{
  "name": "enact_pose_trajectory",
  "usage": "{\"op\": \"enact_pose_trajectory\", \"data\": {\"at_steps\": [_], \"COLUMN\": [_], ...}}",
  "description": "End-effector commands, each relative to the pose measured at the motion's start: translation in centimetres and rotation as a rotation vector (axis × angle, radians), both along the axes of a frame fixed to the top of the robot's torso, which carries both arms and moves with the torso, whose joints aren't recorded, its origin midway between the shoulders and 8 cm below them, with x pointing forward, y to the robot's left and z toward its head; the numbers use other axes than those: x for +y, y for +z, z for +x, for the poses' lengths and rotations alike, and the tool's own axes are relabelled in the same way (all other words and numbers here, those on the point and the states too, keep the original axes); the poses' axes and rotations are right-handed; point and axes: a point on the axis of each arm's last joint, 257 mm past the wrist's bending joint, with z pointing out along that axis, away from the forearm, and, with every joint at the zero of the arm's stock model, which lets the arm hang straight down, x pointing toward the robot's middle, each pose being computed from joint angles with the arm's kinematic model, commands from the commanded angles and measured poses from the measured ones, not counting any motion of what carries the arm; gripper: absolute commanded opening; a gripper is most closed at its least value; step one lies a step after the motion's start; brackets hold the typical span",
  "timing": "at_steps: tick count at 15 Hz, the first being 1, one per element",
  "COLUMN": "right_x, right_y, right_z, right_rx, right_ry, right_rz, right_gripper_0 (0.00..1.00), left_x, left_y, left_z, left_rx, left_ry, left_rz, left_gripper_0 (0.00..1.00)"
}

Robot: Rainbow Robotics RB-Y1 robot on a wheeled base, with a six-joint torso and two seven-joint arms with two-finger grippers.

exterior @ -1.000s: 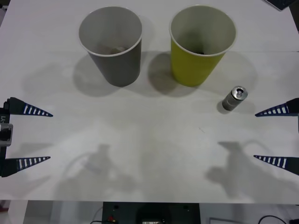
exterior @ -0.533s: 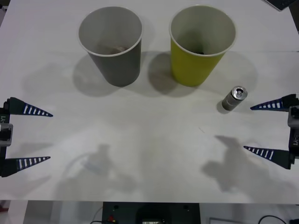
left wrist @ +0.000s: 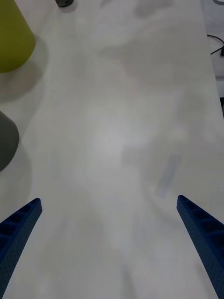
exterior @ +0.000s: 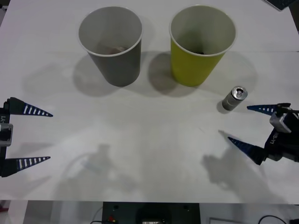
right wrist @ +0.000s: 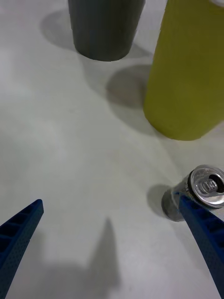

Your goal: Put the can into the green bin and the plastic bottle into the gray bin

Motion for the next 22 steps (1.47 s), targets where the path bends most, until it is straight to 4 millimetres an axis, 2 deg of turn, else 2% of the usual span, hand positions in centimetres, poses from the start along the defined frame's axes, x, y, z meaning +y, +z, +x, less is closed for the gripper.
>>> {"op": "enact_pose_trajectory", "data": {"at_steps": [1, 6, 11, 15, 22], "right_x": [-0.9, -2.6, -3.1, -3.8, -3.8], "right_y": [-0.6, -1.6, -2.2, -3.7, -6.4], "right_z": [0.3, 0.3, 0.6, 1.9, 4.6], "right_rx": [-0.021, -0.004, 0.001, -0.047, -0.13], "right_ry": [-0.138, -0.338, -0.513, -0.564, -0.586], "right_rz": [0.035, 0.146, 0.35, 0.439, 0.553], "right_gripper_0": [1.0, 1.0, 1.0, 1.0, 1.0], "left_x": [0.0, 0.0, 0.0, 0.0, 0.0], "left_y": [0.0, 0.0, 0.0, 0.0, 0.0], "left_z": [0.0, 0.0, 0.0, 0.0, 0.0], "left_rx": [0.0, 0.0, 0.0, 0.0, 0.0], "left_ry": [0.0, 0.0, 0.0, 0.0, 0.0], "left_rz": [0.0, 0.0, 0.0, 0.0, 0.0], "left_gripper_0": [1.0, 1.0, 1.0, 1.0, 1.0]}}
